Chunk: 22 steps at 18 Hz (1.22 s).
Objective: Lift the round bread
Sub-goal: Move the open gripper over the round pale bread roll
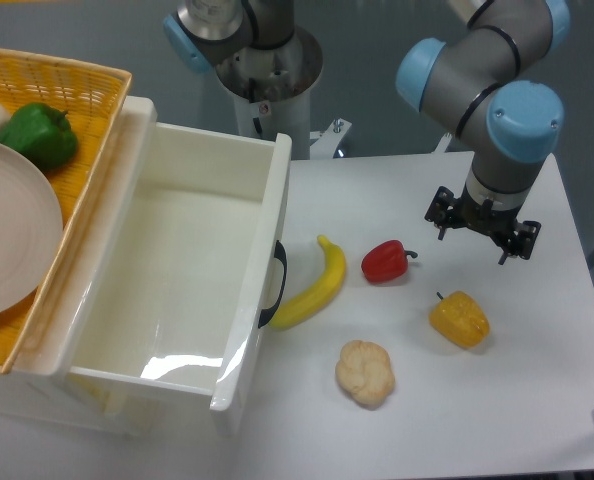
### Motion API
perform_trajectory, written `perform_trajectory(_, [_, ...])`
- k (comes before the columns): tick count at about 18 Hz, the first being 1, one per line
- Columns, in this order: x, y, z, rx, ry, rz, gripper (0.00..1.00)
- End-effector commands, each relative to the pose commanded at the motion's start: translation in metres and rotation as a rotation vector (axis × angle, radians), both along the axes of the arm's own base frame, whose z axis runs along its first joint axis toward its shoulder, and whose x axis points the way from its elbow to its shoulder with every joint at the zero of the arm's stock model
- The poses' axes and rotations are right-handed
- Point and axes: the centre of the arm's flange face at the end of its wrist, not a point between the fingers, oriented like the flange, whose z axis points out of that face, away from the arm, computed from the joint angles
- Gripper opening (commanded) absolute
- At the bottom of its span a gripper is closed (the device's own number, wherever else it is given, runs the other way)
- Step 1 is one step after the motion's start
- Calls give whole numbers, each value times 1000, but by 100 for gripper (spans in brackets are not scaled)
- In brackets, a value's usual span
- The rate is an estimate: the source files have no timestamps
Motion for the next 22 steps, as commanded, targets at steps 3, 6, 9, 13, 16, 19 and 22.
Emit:
perform_trajectory(3, [-2,7,-10,2,4,-8,100])
perform_trajectory(6, [0,7,-13,12,12,-8,100])
perform_trajectory(9, [13,21,-21,20,28,-28,100])
perform_trajectory(13, [13,41,-53,9,8,7,100])
perform_trajectory(16, [18,59,-56,16,12,91,100])
perform_trajectory(19, [23,79,-61,24,14,159,100])
perform_trajectory(22, [33,106,-75,44,-8,221,100])
